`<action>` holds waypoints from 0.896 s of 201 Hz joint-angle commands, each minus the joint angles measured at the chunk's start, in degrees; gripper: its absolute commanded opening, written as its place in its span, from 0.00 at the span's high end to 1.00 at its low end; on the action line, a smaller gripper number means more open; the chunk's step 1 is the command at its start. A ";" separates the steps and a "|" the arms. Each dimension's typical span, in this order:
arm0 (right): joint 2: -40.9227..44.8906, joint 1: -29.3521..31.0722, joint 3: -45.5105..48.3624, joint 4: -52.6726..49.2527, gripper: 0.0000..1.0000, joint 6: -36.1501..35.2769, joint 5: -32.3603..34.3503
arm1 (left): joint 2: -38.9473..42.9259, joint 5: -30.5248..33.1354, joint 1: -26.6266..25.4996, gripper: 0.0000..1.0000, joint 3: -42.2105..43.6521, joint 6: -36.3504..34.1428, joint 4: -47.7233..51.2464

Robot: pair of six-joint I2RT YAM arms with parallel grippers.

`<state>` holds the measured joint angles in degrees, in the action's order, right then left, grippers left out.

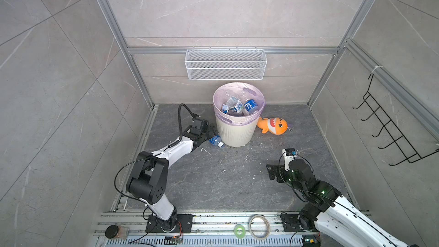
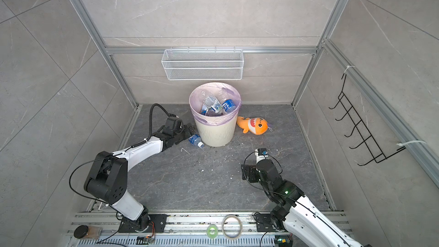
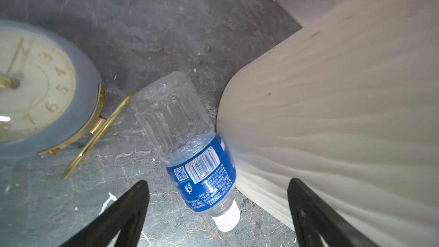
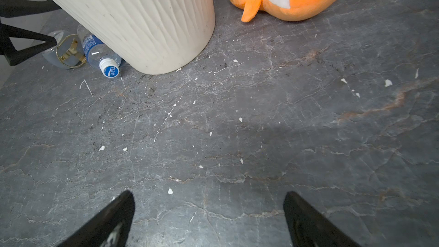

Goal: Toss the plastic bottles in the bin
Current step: 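Lower the left gripper onto the last blue-labelled bottle by the bin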

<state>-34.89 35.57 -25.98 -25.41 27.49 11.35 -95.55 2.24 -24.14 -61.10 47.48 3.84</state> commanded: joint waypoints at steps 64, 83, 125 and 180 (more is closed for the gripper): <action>-0.06 0.29 0.09 0.62 0.01 0.76 1.21 | -7.13 -0.65 0.58 0.12 -4.97 7.93 -0.14; -0.16 0.29 0.09 0.55 0.01 0.89 1.54 | -8.40 -1.14 1.23 0.12 -5.52 8.11 -0.15; -0.61 0.29 0.04 0.62 0.01 1.06 1.75 | -10.46 -2.19 2.19 0.14 -5.52 8.35 -1.37; -0.81 0.29 0.05 0.71 0.01 1.00 1.76 | -12.71 -3.45 2.94 0.20 -7.05 7.81 -2.04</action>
<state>-35.68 35.57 -25.98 -25.41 27.49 12.03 -106.69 -0.08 -21.58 -65.41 55.33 3.60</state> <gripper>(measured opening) 0.990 0.811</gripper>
